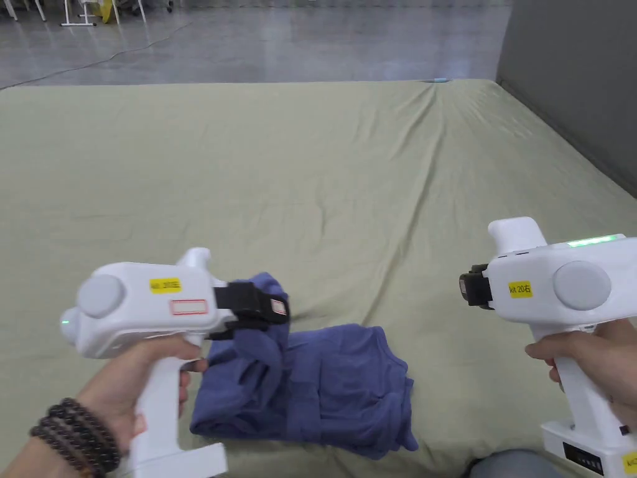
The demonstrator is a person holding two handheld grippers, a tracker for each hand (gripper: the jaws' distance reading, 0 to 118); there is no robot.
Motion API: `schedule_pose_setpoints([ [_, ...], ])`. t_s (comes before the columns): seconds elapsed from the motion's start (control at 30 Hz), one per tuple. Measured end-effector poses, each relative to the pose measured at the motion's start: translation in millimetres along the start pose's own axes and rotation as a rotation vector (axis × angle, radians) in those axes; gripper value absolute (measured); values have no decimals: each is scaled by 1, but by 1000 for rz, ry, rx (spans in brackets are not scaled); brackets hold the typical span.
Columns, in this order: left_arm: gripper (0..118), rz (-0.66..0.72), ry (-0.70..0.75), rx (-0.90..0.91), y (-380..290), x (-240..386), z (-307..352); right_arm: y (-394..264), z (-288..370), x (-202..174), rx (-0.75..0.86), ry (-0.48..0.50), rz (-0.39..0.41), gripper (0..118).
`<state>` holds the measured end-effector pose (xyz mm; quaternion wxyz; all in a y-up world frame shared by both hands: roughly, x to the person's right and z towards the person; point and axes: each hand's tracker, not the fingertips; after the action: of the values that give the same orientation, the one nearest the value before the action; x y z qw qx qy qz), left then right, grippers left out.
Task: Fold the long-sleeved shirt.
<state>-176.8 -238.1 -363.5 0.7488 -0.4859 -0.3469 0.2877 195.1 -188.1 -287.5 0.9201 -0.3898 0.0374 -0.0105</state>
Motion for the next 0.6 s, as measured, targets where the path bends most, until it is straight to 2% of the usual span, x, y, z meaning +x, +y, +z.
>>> schedule_pose_setpoints([
  [0.2, 0, -7, 51, -128, -20, 12, -88, 0, 2, 7, 11, -7, -12, 0],
  [0.43, 0, 63, 9, -187, -31, 3, -150, -3, 0, 19, 7, -17, -38, 0],
  [0.47, 11, 66, 15, -205, -32, 0, -153, -3, 0, 19, 6, -17, -38, 0],
  [0.53, 87, 63, 11, -201, -34, 0, -154, -3, 1, 20, 5, -16, -41, 0],
  [0.57, 109, 59, -4, -185, -33, 0, -149, -3, 1, 20, 5, -14, -41, 0],
  [0.6, 114, 59, -37, -140, -31, 3, -139, -3, 1, 19, 4, -13, -40, 0],
])
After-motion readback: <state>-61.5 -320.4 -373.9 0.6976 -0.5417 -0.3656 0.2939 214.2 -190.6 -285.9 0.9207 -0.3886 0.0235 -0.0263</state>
